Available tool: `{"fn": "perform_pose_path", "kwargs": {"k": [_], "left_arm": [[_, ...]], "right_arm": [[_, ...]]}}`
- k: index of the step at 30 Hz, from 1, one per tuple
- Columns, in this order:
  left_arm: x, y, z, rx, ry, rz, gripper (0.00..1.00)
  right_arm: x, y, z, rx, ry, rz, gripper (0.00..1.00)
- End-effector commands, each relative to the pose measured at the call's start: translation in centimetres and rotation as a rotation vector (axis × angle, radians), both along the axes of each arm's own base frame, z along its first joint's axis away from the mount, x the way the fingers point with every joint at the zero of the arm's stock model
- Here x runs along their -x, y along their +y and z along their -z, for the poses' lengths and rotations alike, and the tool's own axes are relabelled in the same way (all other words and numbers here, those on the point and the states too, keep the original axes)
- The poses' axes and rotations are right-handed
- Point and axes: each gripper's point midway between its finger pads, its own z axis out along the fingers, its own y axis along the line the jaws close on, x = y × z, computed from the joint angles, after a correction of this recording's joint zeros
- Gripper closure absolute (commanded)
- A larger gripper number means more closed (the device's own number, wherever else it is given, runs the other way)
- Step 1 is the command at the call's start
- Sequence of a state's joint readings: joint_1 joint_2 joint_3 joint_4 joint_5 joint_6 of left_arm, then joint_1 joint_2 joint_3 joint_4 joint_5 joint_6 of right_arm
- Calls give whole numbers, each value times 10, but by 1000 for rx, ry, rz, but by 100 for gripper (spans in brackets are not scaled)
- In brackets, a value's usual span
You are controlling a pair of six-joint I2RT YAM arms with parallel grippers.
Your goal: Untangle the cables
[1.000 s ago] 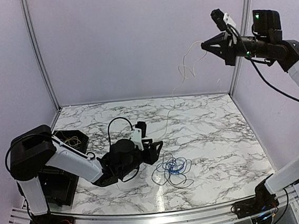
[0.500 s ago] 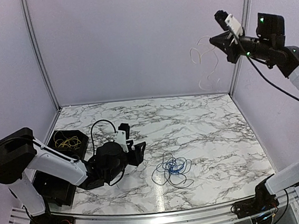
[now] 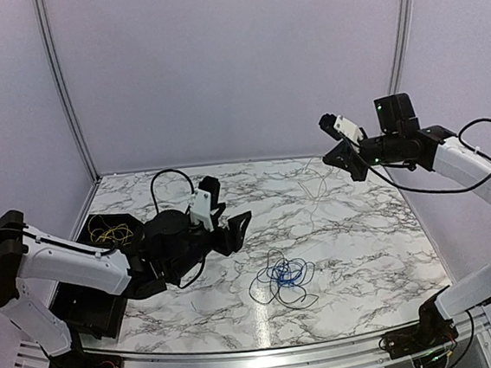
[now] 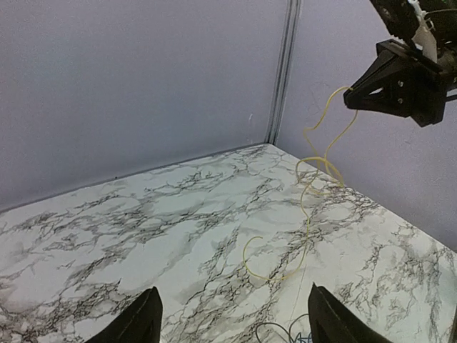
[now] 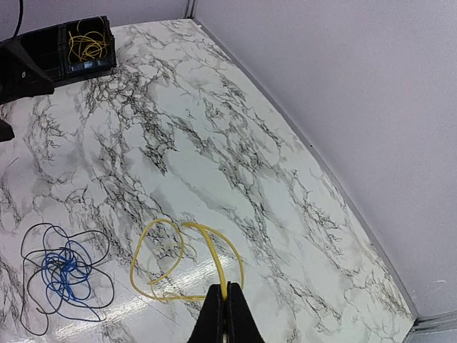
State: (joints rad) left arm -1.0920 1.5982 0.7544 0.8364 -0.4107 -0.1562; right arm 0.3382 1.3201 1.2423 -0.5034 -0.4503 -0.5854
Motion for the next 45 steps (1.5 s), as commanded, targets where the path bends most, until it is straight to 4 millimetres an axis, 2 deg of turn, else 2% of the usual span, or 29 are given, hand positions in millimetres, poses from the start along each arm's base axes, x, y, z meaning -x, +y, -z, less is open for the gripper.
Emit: {"fn": "perform_pose_path", "kwargs": {"k": [1,4,7,8,11,15,20,24,33,36,39,41,45], "left_arm": [[5,-33,-39,-46,-117,136,29],[10,-59,-42,-104,-137,267,30],[10,-82,-35,-182,-121,391,34],[7,-86,-28,-231,-121,401,36],[6,-95,-29,-264,-146,457,38],[15,-107,-30,-274,-159,556,38],[11,-109,-25,-290,-153,551,45],[-4,-104,-23,-306,-144,495,57],[-18,-96,-34,-302,-160,469,88],[-27,-88,-42,-301,-168,414,95],[-37,-69,-63,-297,-199,325,99],[-41,-52,-79,-297,-225,269,100],[-51,-11,-101,-311,-224,113,100]], "right_arm": [[29,32,0,-16,-26,-158,100],[48,47,11,-7,-23,-223,100],[61,56,12,4,-14,-275,100],[63,58,10,7,-8,-286,100],[74,64,6,10,3,-330,100],[81,69,1,-5,17,-351,100],[84,72,-1,-22,21,-365,100],[85,74,-4,-33,24,-376,100],[91,74,-2,-39,32,-392,98],[90,72,0,-41,19,-380,82],[91,65,4,-33,2,-352,68],[91,60,17,-27,13,-340,57],[91,55,50,-48,59,-334,50]]}}
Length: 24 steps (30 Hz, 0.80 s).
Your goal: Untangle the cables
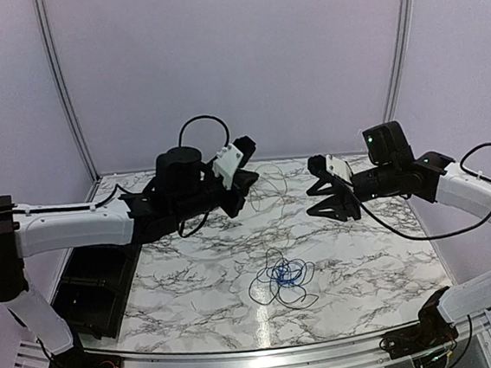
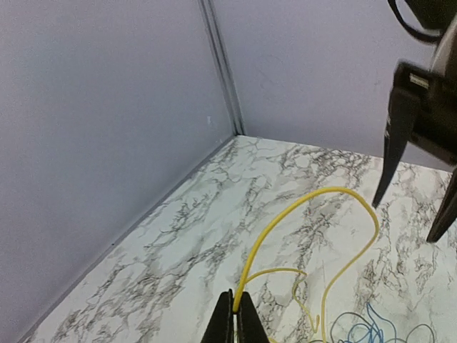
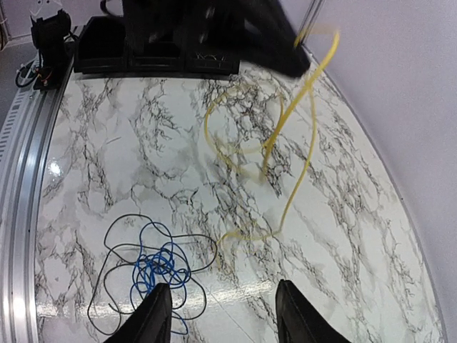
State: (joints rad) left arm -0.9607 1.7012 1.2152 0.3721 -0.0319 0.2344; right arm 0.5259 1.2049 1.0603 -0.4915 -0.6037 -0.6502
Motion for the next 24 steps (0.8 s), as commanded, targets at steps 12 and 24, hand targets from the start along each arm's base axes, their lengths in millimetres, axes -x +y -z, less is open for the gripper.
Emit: {"fn": "perform_pose_path", "kwargs": {"k": [12,24], "left_arm": [[-28,192,-64,-186,-112,-729,100],[-32,300,-50,-272,-81,-1010,100]], "right_arm": [[-21,-14,76,157,-61,129,50],[-12,-4,95,239,-100,90,50]]}}
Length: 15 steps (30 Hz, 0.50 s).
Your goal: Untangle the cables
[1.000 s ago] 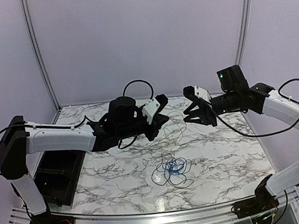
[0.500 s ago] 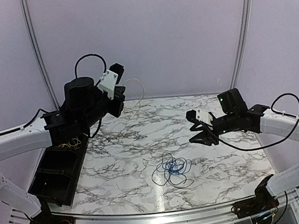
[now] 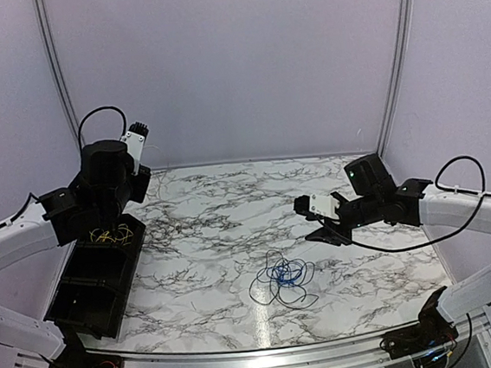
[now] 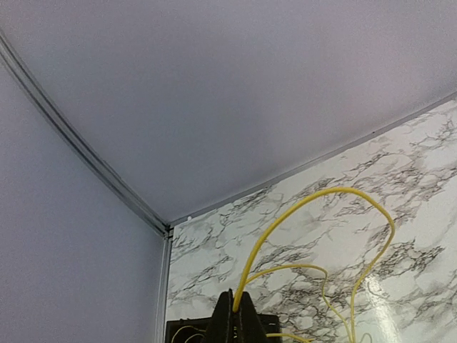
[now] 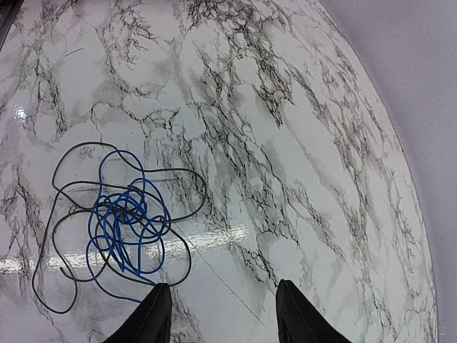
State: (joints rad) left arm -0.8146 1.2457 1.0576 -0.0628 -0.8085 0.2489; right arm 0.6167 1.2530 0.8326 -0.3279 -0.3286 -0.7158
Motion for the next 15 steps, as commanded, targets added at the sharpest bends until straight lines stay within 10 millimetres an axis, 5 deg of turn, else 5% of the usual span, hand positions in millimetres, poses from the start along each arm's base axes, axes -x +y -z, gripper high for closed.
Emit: {"fn": "perform_pose_path", "kwargs": {"k": [1,15], "left_arm": [[-3,52,1,-7,5,-139,100],[-18,142,12,116,-29,-325,100]], "right_arm": [[-5,2,-3,13,-49,1,50],[-6,1,2,40,-72,3,50]]}}
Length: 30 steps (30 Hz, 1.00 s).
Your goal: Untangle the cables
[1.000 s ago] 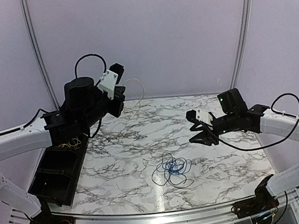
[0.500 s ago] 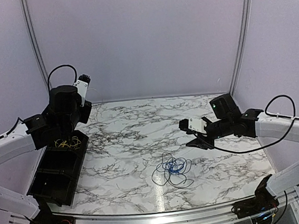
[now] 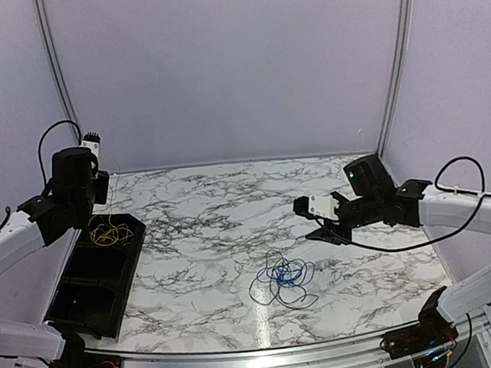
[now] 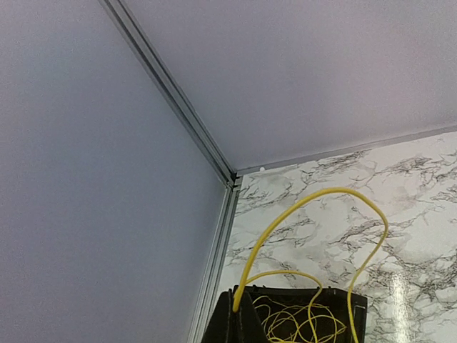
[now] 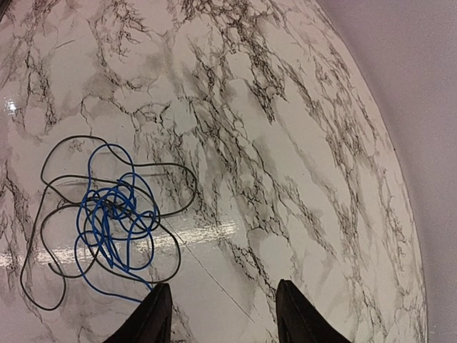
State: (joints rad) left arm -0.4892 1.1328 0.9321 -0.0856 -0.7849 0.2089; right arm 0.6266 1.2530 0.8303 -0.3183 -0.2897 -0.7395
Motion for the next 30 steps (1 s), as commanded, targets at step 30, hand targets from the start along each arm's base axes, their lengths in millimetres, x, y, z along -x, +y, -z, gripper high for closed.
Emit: {"fn": "perform_pose_path", "kwargs": {"k": [30], "left_arm": [[-28,59,60,92,105,-125,100]], "right_arm": [[-5,-4,8,48,-55,12,50]]}}
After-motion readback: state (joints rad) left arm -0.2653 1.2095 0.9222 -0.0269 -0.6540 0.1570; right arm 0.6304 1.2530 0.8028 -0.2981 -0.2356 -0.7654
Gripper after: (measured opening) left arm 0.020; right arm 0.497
